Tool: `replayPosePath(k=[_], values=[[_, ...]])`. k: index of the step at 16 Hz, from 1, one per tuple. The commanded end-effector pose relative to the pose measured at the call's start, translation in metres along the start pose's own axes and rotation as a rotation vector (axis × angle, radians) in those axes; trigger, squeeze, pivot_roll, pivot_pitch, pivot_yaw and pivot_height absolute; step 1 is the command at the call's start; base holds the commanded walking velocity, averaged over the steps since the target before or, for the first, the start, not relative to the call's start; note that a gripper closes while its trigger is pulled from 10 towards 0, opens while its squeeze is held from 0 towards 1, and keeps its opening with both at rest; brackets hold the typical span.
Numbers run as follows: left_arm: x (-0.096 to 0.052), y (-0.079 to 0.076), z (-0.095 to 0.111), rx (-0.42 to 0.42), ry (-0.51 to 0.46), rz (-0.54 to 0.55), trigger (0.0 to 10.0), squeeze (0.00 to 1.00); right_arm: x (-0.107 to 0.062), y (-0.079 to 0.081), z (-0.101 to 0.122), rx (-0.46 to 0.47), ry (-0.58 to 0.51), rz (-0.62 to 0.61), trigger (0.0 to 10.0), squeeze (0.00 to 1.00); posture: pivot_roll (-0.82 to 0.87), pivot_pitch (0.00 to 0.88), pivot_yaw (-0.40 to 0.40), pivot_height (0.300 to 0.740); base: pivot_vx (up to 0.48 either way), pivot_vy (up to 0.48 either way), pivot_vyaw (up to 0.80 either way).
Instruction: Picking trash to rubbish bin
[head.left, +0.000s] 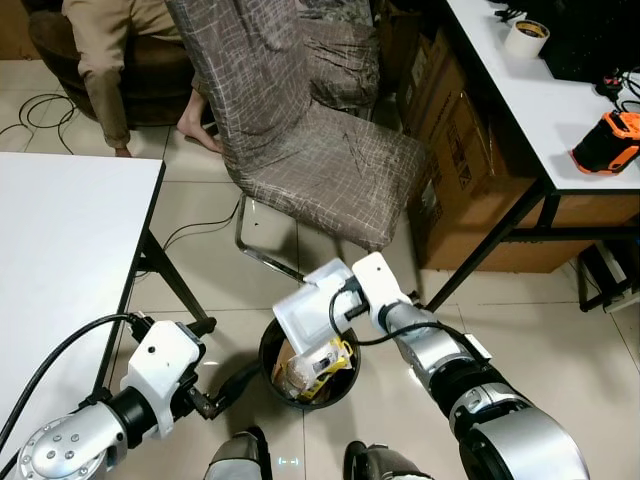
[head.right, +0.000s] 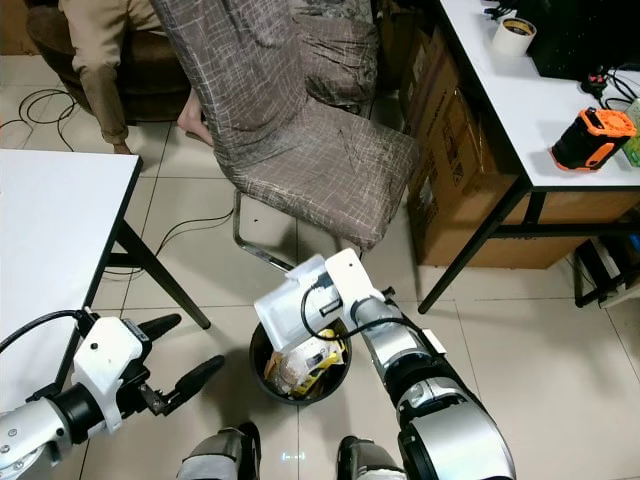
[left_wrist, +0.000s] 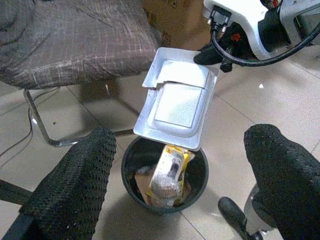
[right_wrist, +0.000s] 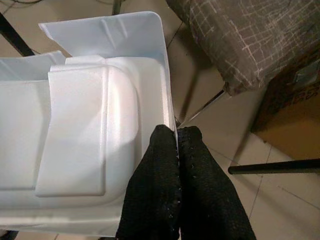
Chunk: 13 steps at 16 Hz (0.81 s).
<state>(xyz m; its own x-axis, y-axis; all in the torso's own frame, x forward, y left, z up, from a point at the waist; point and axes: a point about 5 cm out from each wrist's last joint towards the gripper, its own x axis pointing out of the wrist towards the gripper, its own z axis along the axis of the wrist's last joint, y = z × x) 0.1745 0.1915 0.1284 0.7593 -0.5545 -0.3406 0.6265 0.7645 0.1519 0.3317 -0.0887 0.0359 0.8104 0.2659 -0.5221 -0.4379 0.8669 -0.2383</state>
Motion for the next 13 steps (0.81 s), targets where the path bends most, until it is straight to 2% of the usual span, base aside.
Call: replayPosePath(k=[1, 11, 13], values=[[-0.002, -0.006, 0.003, -0.011, 0.014, -0.036, 10.0, 0.00, 0.001, 0.001, 0.001, 0.002, -0.006, 0.009, 10.0, 1.00, 0.17, 0.214, -0.064, 0.740, 0.000, 0.000, 0.00], [-0.002, -0.002, 0.014, -0.013, 0.039, -0.029, 10.0, 0.00, 0.002, -0.001, 0.008, 0.063, -0.035, 0.006, 10.0, 1.00, 0.18, 0.208, -0.056, 0.740, 0.000, 0.000, 0.00], [0.003, 0.004, 0.010, -0.013, 0.038, 0.037, 10.0, 0.00, 0.002, -0.002, 0.007, 0.081, -0.048, 0.014, 10.0, 1.00, 0.16, 0.197, -0.052, 0.740, 0.000, 0.000, 0.00]])
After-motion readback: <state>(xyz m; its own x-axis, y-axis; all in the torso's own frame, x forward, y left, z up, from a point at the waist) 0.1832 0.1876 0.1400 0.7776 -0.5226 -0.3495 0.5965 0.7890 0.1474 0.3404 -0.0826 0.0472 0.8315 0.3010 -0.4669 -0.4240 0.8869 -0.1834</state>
